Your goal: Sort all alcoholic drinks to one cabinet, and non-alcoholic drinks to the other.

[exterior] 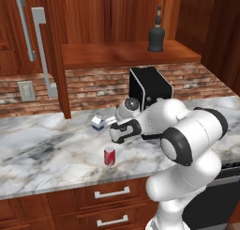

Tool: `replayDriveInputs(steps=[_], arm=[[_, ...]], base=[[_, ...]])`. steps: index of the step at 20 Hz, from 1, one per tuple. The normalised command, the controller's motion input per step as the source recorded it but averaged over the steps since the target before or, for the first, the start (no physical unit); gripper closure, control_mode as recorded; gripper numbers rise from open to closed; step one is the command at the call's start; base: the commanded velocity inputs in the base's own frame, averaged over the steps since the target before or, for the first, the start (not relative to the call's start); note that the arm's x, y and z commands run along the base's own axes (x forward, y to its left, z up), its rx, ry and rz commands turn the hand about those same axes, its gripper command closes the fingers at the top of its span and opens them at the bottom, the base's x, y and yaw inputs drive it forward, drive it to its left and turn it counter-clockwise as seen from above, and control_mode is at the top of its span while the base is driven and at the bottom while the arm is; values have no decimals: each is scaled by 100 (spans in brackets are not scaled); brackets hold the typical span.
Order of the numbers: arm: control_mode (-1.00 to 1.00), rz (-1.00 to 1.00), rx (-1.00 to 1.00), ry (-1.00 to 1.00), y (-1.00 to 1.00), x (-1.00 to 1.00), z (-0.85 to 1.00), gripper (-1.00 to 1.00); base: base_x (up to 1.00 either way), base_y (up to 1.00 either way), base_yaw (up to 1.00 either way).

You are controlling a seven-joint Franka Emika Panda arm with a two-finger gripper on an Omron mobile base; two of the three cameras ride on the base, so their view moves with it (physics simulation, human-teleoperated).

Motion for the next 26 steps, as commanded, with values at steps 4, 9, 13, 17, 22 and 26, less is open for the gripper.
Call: replayDriveInputs(steps=[4,9,13,17,22,26], arm=[[-100,0,0,0,0,0,0,100],[-100,0,0,0,0,-30,42,100],[-100,0,0,0,0,-50,96,100],[-100,0,0,-2,0,-44,100,100],[-100,-1,0,-7,0,-50,100,100],[-100,-2,0,-14,0,-58,100,100]], base=[[0,0,0],[0,0,0],[0,0,0],[0,0,0],[0,0,0],[0,0,0]])
